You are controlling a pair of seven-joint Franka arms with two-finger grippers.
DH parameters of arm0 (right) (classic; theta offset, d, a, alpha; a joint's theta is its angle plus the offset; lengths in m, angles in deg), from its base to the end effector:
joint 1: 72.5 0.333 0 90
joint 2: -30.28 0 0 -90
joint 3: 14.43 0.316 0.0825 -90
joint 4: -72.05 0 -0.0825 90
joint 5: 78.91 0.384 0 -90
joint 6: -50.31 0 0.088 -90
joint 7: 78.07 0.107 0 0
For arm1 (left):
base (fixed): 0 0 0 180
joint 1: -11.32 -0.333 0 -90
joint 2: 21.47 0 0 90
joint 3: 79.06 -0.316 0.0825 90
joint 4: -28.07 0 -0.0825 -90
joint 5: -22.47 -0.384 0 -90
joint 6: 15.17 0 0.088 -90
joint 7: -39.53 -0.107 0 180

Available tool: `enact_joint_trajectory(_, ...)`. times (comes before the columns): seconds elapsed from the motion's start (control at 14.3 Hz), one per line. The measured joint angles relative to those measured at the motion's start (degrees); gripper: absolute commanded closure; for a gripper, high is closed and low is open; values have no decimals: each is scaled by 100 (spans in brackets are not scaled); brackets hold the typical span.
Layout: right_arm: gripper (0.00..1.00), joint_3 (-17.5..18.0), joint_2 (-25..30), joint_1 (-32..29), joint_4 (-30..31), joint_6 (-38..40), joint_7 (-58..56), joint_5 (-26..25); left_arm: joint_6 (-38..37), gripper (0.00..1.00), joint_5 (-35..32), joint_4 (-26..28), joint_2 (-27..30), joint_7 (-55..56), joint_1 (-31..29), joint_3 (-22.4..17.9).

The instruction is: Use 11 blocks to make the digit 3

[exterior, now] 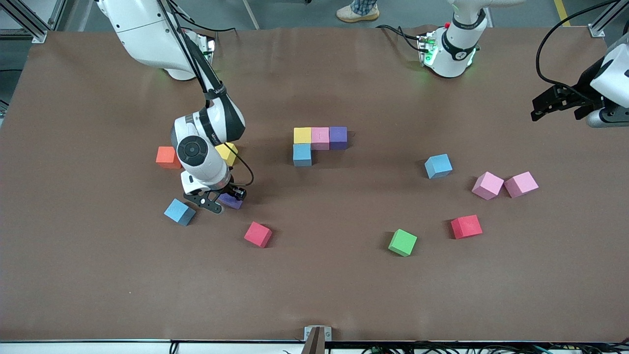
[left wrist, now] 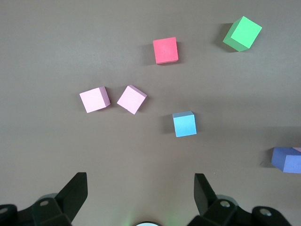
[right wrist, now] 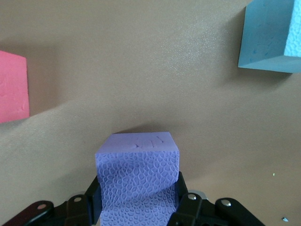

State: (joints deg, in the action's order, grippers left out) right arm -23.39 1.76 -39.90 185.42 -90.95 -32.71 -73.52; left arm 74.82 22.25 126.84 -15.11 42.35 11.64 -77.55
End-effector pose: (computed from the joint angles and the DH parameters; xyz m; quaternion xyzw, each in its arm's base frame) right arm 0.5603 0.2481 0.2156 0.9765 -0.2153 0.0032 0.0073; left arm 0.5173 -0.0168 0.6118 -0.9997 -0.0087 0.0210 0.0042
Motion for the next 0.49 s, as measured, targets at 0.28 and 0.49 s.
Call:
enact_joint_trajectory(0.28,99,96,3,203,-371,283,-470,-6,0,0,0,1,-19,0,4,17)
enact_joint_trajectory(0.49,99,128,6,735,-805,464,-1134,-6,0,0,0,0,-19,4,4,63)
